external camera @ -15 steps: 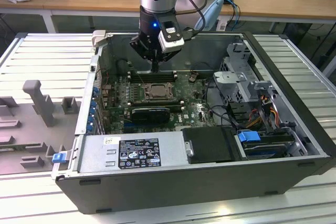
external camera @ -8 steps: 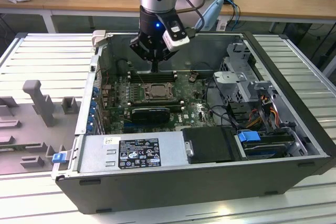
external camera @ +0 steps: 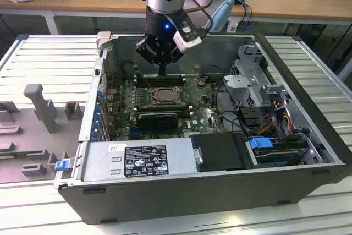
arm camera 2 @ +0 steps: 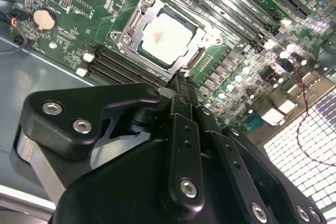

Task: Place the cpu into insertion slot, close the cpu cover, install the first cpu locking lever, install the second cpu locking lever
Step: 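Install the first cpu locking lever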

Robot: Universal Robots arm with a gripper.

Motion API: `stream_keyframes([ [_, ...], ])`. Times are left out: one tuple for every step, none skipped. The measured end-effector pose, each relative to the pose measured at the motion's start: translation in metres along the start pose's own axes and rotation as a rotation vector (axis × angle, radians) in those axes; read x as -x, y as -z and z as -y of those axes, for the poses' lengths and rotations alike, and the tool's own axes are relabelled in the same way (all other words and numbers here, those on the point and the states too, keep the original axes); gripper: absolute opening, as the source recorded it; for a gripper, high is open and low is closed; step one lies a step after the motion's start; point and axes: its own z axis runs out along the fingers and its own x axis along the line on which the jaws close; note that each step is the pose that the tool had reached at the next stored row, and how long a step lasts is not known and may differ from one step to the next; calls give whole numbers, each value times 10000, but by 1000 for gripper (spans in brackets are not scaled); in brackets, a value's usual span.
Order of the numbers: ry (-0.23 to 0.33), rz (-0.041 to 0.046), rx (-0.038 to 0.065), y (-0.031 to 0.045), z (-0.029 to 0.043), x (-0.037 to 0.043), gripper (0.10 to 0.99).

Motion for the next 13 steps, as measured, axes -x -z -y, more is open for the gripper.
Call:
stream_keyframes([
  [68, -3, -1, 0, 0, 0, 106],
  [189, -8, -1, 0, 0, 0, 106],
  [354, -15, -2, 0, 0, 0, 106],
  [438, -17, -1, -1, -1, -10, 106],
  [469, -19, -1, -1, -2, -26, 106],
  [492, -19, -2, -2, -3, -40, 106],
  [524, -19, -2, -2, -3, -43, 106],
  [593, -19, -3, -2, -3, -47, 106],
  [717, -16, -5, -3, -4, -53, 106],
  [905, -17, -5, -5, -4, -63, 106],
  [950, -14, -6, -7, -7, -94, 106],
  [956, -15, -6, -7, -7, -103, 106],
  [960, -14, -6, -8, -8, -113, 106],
])
